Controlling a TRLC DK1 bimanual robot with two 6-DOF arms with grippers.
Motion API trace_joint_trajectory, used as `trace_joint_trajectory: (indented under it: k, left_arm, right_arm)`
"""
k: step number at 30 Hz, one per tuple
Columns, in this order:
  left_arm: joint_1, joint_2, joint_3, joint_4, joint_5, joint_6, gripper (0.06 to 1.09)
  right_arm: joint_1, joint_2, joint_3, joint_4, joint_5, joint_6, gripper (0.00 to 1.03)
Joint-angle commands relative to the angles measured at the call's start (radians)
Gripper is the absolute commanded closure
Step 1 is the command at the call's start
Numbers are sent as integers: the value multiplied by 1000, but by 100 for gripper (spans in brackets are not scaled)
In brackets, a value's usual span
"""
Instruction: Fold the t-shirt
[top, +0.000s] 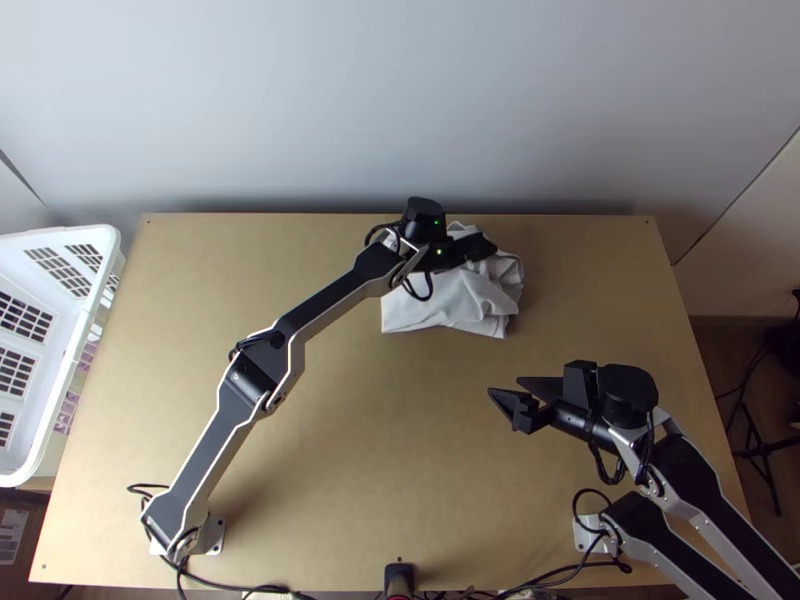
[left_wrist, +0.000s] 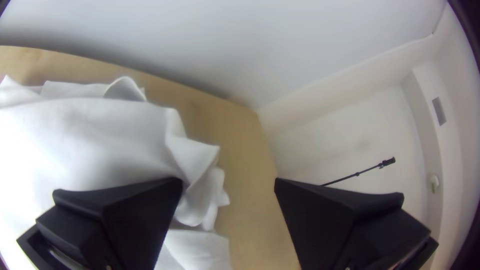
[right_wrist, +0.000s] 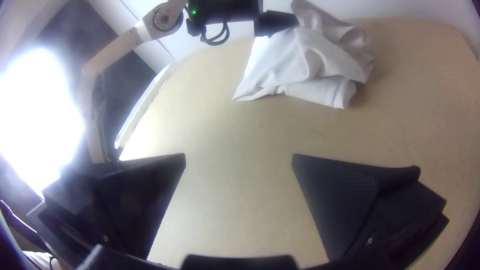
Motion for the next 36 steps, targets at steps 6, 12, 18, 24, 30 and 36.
trace_joint_trajectory:
  k: [6,12,18,24,30,36]
  left_arm:
    - [-1,-6,1,211,-109,-139,68]
    - [-30,-22,1,214,-92,-121,68]
    - [-44,-31,-2,206,-86,-78,105]
    - [-46,3,-3,88,-114,2,105]
    - [-36,58,-5,7,-154,60,105]
    - [-75,77,-5,27,-178,68,105]
  right_arm:
    - [28,3,-4,4,0,5,4]
    - [71,20,-7,12,0,5,4]
    - [72,21,-7,15,2,6,4]
    - [72,21,-7,15,6,6,4]
    - [74,21,-5,15,8,6,4]
    - [75,21,-7,15,6,6,4]
